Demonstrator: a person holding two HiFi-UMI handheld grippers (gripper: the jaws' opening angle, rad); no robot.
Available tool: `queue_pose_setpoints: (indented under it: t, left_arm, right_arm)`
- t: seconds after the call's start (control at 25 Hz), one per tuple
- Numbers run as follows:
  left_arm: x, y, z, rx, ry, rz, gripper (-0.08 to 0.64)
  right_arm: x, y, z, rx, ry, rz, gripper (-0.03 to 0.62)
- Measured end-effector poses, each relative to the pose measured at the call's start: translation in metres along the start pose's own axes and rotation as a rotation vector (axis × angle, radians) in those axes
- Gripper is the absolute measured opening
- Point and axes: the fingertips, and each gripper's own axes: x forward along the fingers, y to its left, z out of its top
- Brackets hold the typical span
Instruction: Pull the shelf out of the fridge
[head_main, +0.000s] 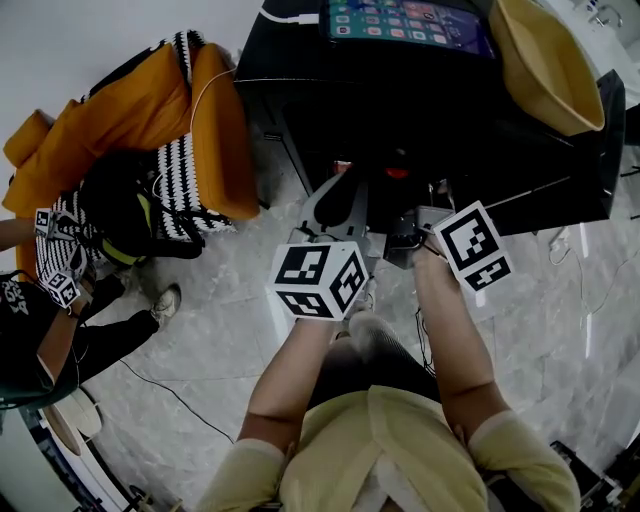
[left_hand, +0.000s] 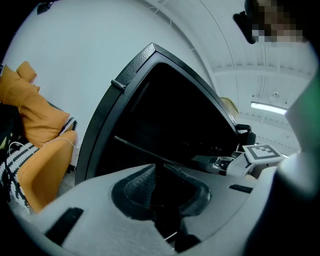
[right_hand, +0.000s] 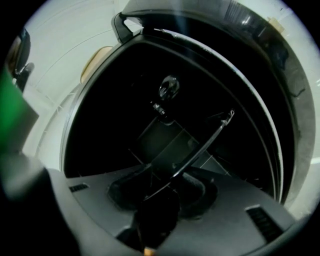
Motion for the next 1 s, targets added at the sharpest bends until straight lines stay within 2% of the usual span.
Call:
queue_pose_setpoints:
  t: [0.16, 0.28, 1.0]
  left_arm:
    - [-0.004, -0.005, -0.002, -0.056, -0.003, -0.026, 0.032]
    - [-0.005, -0.008, -0.004, -0.105, 0.000, -0.049, 0.100]
    - [-0.015, -0.017, -0.001, -0.358, -0.042, -0.102, 0.130]
  right_arm:
    - [-0.008, 0.001, -0.002, -0.001, 0.007, 0.000, 0.149]
    - [-0.014, 0.000, -0.004, -0.001, 0.008, 0.000, 0.149]
    - [-0.052, 0.000, -0.012, -0.006, 0.031, 0.003, 0.149]
